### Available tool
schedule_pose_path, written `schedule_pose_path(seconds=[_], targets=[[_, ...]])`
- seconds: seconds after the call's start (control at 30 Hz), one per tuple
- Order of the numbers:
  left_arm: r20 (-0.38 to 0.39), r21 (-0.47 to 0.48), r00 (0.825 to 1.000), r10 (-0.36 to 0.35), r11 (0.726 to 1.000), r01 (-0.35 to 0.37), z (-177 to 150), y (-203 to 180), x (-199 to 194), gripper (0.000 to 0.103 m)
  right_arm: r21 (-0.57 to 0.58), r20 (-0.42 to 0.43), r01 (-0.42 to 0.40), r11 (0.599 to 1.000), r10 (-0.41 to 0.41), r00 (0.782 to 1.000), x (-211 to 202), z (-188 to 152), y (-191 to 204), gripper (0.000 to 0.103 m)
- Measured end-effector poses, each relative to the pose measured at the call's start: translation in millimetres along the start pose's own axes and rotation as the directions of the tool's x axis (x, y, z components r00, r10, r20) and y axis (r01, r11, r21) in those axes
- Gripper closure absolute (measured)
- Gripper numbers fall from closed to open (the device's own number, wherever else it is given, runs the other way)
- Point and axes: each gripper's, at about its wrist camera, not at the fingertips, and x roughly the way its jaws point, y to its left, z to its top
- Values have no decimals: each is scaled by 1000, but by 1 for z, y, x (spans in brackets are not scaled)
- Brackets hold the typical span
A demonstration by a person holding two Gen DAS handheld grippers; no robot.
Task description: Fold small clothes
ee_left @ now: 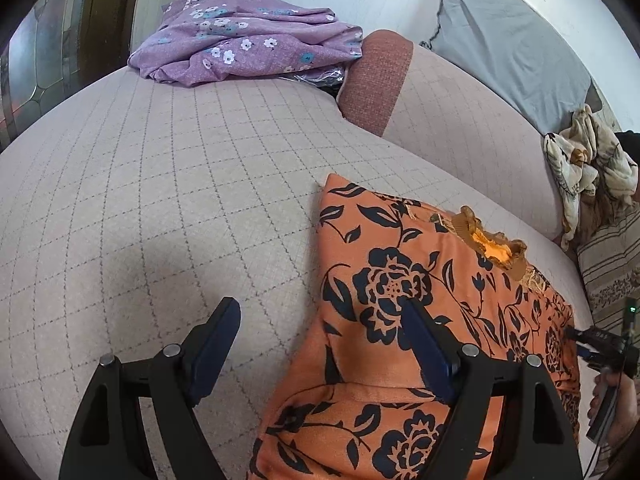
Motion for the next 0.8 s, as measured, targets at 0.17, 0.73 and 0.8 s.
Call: schedule_pose_path(seconds=[0.17,0.73,0.8], targets=[[8,-36,1000,-7,999,7,4,6,-2,20,-55,211,13,998,-1,978,-62,-14,25,46],[-79,0,997,-12,1000,12,-1,8,20,44,-300,76,-345,889,383,921,-16,-118,90,37],[-79,-14,995,-65,998,64,4,8,16,44,-315,86,-329,890,372,924,-8,-117,93,37]])
